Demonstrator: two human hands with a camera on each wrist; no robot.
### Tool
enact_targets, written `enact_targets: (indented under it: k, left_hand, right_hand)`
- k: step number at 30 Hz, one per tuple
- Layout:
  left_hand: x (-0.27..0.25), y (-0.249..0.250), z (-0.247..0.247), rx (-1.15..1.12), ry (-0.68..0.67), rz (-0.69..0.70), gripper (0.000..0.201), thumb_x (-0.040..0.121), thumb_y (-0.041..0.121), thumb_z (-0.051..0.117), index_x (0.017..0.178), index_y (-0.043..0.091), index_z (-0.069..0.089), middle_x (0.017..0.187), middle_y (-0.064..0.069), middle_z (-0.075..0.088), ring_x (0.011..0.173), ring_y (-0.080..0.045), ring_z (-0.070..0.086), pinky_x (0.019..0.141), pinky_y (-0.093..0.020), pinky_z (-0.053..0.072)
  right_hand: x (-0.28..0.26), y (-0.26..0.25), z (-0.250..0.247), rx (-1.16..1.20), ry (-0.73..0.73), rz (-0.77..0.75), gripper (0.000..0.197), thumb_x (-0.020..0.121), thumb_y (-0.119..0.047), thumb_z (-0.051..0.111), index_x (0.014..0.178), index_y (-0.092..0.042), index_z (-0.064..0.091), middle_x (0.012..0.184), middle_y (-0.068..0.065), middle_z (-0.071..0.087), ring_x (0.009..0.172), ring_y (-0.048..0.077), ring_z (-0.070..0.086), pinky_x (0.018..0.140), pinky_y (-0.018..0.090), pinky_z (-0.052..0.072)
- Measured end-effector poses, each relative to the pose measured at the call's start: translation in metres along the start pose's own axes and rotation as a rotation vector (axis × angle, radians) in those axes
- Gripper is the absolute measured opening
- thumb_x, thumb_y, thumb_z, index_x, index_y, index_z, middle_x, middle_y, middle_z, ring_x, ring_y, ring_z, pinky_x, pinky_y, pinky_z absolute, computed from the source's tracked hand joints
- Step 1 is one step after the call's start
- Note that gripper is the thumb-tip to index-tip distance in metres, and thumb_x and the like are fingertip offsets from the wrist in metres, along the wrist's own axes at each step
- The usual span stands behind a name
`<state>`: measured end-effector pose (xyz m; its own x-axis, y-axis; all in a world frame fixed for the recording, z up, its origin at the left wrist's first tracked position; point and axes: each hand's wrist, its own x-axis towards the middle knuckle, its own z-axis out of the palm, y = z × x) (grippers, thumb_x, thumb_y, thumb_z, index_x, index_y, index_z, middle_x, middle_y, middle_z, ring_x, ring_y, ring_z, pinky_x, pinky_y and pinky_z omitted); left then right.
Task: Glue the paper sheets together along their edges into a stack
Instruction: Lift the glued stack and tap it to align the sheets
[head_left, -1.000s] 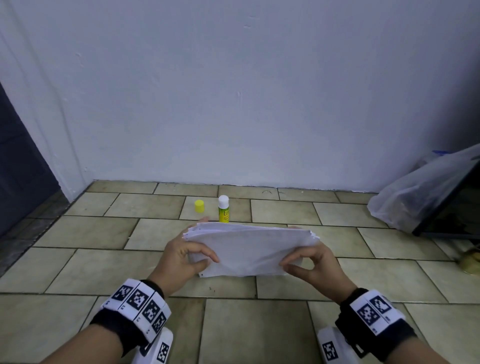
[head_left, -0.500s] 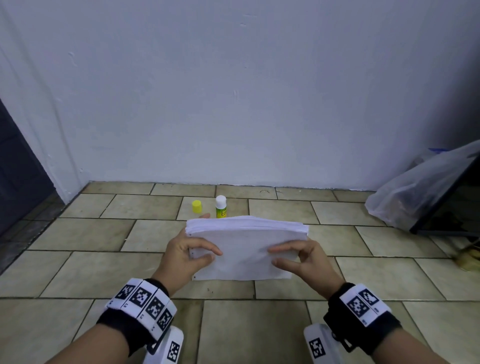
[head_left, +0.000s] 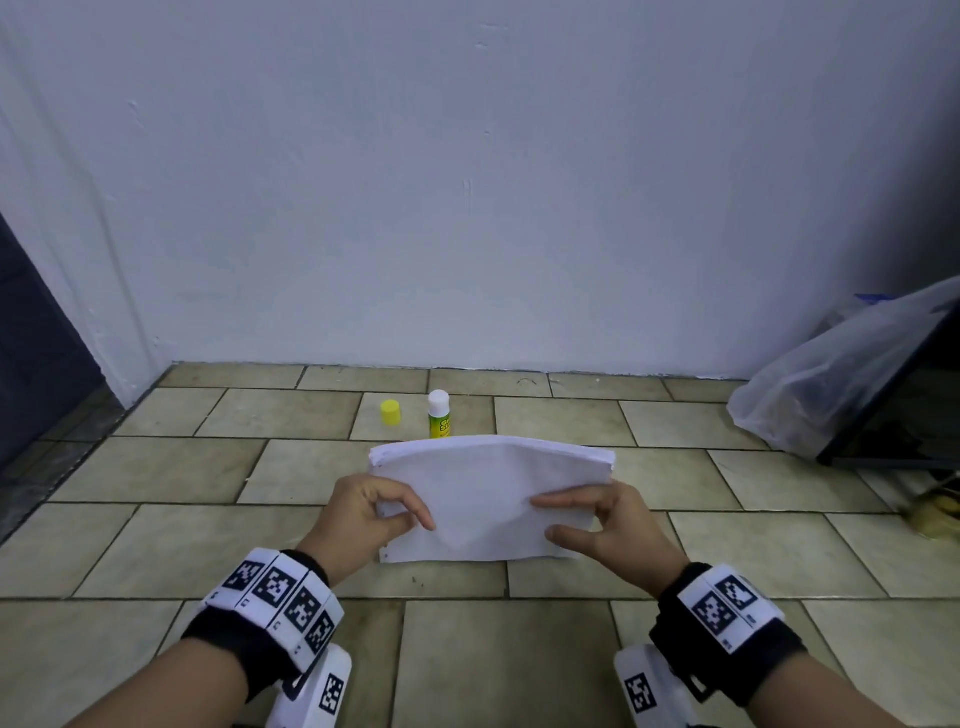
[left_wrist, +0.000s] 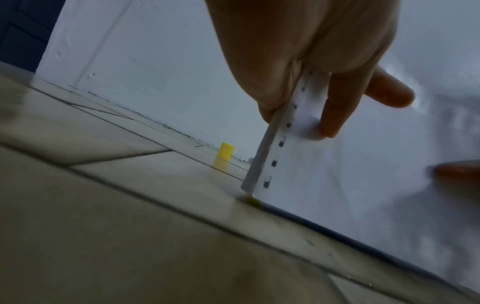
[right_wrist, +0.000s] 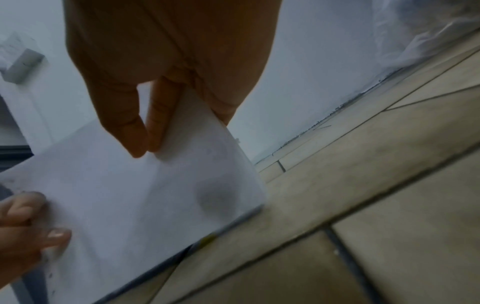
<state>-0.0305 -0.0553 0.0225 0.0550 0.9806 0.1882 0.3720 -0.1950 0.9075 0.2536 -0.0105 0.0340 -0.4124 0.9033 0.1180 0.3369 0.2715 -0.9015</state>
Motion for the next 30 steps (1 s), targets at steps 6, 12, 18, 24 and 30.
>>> enact_targets:
  k: [6, 12, 18, 24, 30]
  left_hand:
    - [-0.007, -0.003, -0.002, 0.064, -0.039, 0.035, 0.061, 0.073, -0.020, 0.065, 0.052, 0.036, 0.071, 0.065, 0.010, 0.069, 0.072, -0.002, 0.064, 0.072, -0.013, 0.047]
    - [-0.005, -0.005, -0.009, 0.175, -0.104, 0.037, 0.060, 0.071, -0.017, 0.068, 0.049, 0.039, 0.068, 0.065, 0.018, 0.067, 0.074, 0.000, 0.062, 0.073, -0.013, 0.046]
    - [0.001, 0.004, -0.011, 0.221, -0.051, 0.113, 0.065, 0.072, -0.019, 0.067, 0.049, 0.042, 0.066, 0.064, 0.020, 0.067, 0.070, 0.005, 0.062, 0.072, -0.007, 0.045]
    - [0.000, 0.000, -0.013, 0.239, -0.088, 0.166, 0.049, 0.068, -0.006, 0.080, 0.060, 0.042, 0.072, 0.118, 0.014, 0.057, 0.111, 0.009, 0.049, 0.088, -0.008, 0.042]
    - [-0.001, -0.004, -0.011, 0.267, -0.230, 0.060, 0.042, 0.072, 0.001, 0.080, 0.061, 0.041, 0.072, 0.089, 0.030, 0.066, 0.093, 0.005, 0.060, 0.083, -0.010, 0.044]
  right_hand:
    - [-0.007, 0.002, -0.002, -0.037, -0.060, 0.027, 0.031, 0.074, -0.003, 0.076, 0.086, -0.031, 0.078, 0.107, -0.015, 0.067, 0.102, -0.006, 0.056, 0.089, 0.017, 0.049]
    - [-0.006, 0.004, -0.005, -0.099, -0.101, 0.014, 0.034, 0.074, -0.005, 0.077, 0.078, -0.039, 0.077, 0.101, -0.015, 0.069, 0.100, 0.000, 0.059, 0.090, 0.022, 0.051]
    - [-0.001, 0.000, -0.009, -0.149, -0.046, -0.078, 0.051, 0.076, -0.001, 0.075, 0.080, -0.051, 0.072, 0.098, -0.027, 0.069, 0.100, -0.006, 0.059, 0.086, 0.013, 0.048]
    - [0.000, 0.005, -0.014, -0.163, -0.024, -0.102, 0.041, 0.070, 0.000, 0.078, 0.078, -0.040, 0.077, 0.106, -0.006, 0.068, 0.103, 0.008, 0.059, 0.089, 0.024, 0.050]
    - [-0.002, 0.008, -0.012, -0.204, -0.056, -0.034, 0.054, 0.075, -0.003, 0.075, 0.078, -0.056, 0.071, 0.105, -0.019, 0.068, 0.104, -0.001, 0.058, 0.089, 0.013, 0.046]
